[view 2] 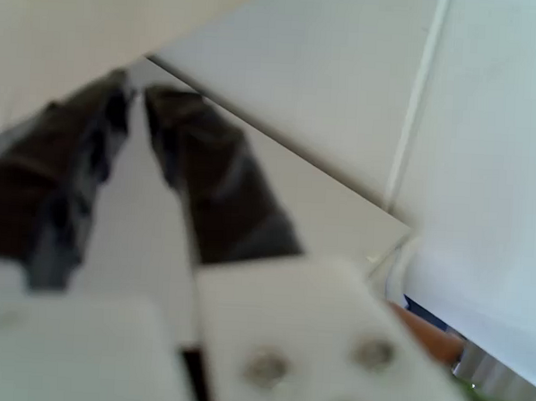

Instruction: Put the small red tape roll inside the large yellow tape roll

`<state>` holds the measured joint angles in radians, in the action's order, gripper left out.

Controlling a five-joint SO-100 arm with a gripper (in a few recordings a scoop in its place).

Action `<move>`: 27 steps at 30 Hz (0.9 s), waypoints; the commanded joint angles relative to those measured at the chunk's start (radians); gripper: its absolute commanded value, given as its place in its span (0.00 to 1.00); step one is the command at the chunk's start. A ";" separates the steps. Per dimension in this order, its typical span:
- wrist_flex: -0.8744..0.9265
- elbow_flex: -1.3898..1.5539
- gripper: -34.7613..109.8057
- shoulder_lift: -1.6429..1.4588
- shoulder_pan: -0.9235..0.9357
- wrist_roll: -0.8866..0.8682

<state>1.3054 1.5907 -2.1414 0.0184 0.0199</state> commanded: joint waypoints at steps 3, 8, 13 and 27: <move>-0.204 0.591 0.25 -0.403 -0.026 0.002; -0.222 0.911 0.26 -0.693 -0.084 0.003; -0.236 1.143 0.24 -0.980 -0.025 0.003; -0.132 1.451 0.24 -1.192 0.057 -0.008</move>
<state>1.1536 3.0281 -3.3149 0.0568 0.0169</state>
